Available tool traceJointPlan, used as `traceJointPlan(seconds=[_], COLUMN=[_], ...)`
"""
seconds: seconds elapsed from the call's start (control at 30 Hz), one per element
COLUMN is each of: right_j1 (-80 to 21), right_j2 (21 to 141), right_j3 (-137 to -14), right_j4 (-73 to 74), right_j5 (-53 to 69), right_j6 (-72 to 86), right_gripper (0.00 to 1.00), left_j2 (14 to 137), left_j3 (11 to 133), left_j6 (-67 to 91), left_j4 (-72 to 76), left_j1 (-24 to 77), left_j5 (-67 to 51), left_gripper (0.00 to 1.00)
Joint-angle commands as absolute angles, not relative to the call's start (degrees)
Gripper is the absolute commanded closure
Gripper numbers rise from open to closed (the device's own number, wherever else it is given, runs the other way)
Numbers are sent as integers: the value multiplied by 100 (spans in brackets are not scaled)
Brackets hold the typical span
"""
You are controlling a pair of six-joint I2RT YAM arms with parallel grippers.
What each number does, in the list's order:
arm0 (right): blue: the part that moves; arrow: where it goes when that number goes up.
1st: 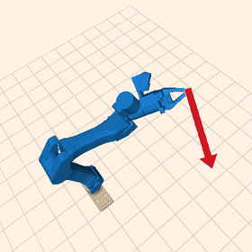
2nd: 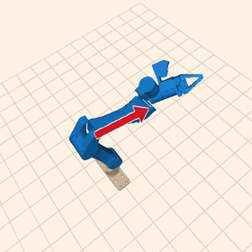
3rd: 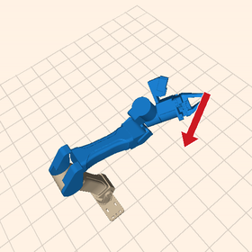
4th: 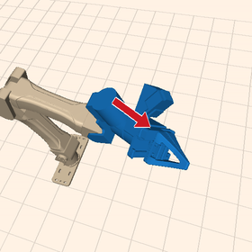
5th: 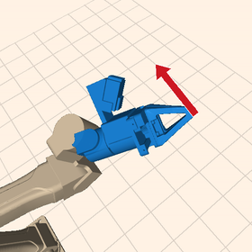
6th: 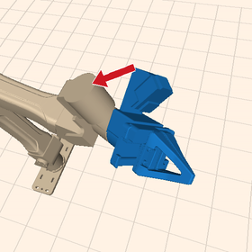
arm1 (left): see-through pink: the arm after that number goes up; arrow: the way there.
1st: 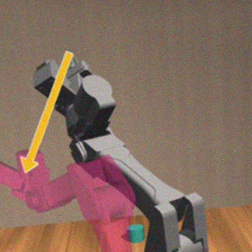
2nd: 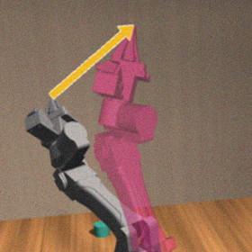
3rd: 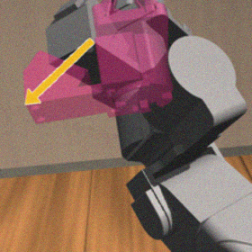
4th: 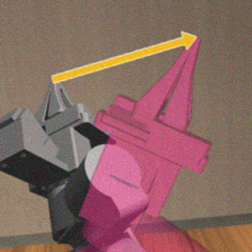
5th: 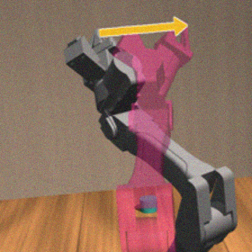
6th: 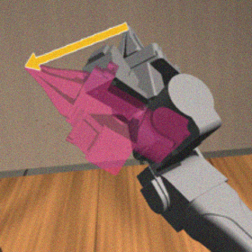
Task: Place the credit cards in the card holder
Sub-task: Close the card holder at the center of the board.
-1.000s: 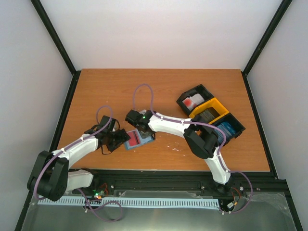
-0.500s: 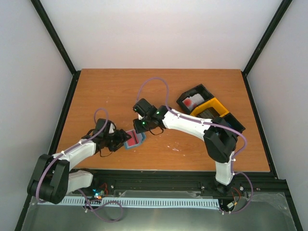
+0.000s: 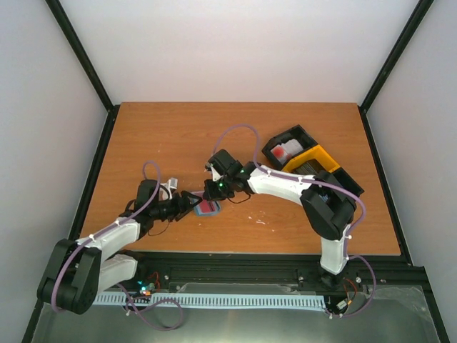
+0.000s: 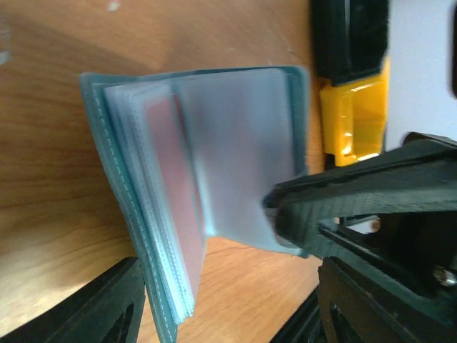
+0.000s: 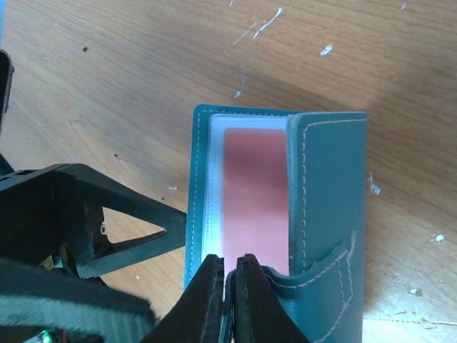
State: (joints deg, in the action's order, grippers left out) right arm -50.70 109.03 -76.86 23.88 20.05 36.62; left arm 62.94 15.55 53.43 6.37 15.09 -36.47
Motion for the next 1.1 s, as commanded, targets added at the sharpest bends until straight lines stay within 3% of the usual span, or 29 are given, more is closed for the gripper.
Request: traceJointPlan(seconds=[0.0,0.73,0.83,0.93,1.07], right_j1=[-4956,-4246,-4179,-4125,-4087], right_j2=[10592,10097,10103,10093,9954], right_j3=[-7393,-6450,-6350,-6316,-6509], right_j4=[2010,1113,1159,1338,1758], right_j5=[2378,3033,2890,2667,2391], right_j6=[3930,4251,4216,4104,3864], right_gripper=[97,97,97,97,97], left_j2=[6364,7829,8170,8079,7374], left_j3=[1742,2532,2649,2831,2992], left_j6=[5106,4673,4620,4525,4313], left_j4=[1557,2666,2684,1959,431], left_j1=[1477,1477,1477,1477,1477], left_j5=[-4355,-5661,-5625,-5064,-3463], left_gripper=[33,32,38,42,30])
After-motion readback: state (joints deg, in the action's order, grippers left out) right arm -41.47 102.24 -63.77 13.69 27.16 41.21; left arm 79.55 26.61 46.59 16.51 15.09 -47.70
